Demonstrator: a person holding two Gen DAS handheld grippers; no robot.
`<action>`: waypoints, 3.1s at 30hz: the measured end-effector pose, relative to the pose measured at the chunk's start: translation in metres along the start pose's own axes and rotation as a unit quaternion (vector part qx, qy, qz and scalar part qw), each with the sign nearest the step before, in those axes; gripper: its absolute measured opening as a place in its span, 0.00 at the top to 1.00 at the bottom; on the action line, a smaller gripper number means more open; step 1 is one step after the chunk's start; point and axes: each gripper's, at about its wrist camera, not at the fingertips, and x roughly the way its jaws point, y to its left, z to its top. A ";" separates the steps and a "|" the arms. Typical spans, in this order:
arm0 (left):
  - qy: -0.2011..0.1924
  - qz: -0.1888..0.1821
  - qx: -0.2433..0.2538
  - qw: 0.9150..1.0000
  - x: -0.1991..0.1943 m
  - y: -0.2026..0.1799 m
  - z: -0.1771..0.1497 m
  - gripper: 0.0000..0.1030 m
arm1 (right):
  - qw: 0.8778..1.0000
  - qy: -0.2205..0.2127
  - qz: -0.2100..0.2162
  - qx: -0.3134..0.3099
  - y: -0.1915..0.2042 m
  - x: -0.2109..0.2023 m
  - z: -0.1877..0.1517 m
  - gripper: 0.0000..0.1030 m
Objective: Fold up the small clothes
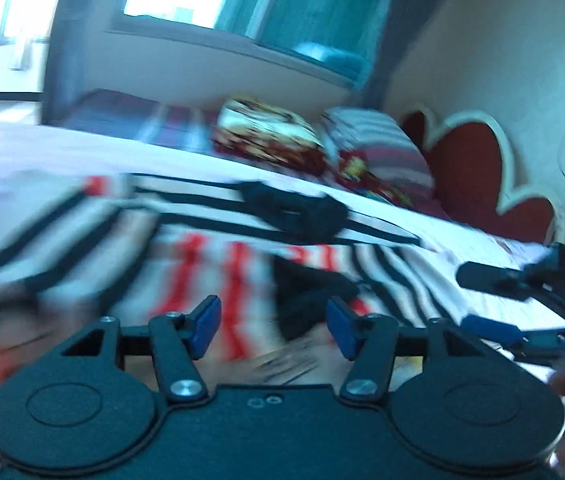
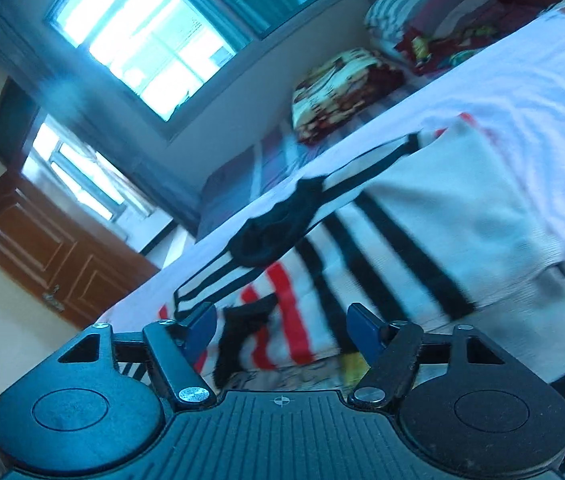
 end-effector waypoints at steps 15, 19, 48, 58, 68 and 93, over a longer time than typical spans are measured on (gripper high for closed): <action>0.006 0.094 -0.040 0.995 -0.036 0.118 -0.003 0.46 | 0.996 0.066 -0.039 -0.047 0.042 0.087 -0.022 0.94; 0.017 0.089 -0.018 0.996 -0.027 0.117 0.000 0.47 | 0.995 0.017 -0.037 -0.095 0.061 0.064 -0.013 0.95; 0.041 0.072 0.012 0.996 -0.023 0.119 0.007 0.48 | 0.988 -0.027 -0.101 -0.114 0.001 0.023 -0.001 0.95; 0.052 0.081 0.041 0.995 -0.022 0.113 0.005 0.48 | 0.987 0.001 -0.119 -0.112 -0.022 0.043 0.001 0.94; -0.004 0.032 0.045 0.998 -0.052 0.084 0.022 0.48 | 0.981 -0.012 -0.077 -0.175 0.006 0.019 0.003 0.94; 0.061 0.033 0.062 0.996 0.104 0.116 0.093 0.44 | 0.975 0.062 -0.042 -0.211 0.060 0.153 -0.002 0.95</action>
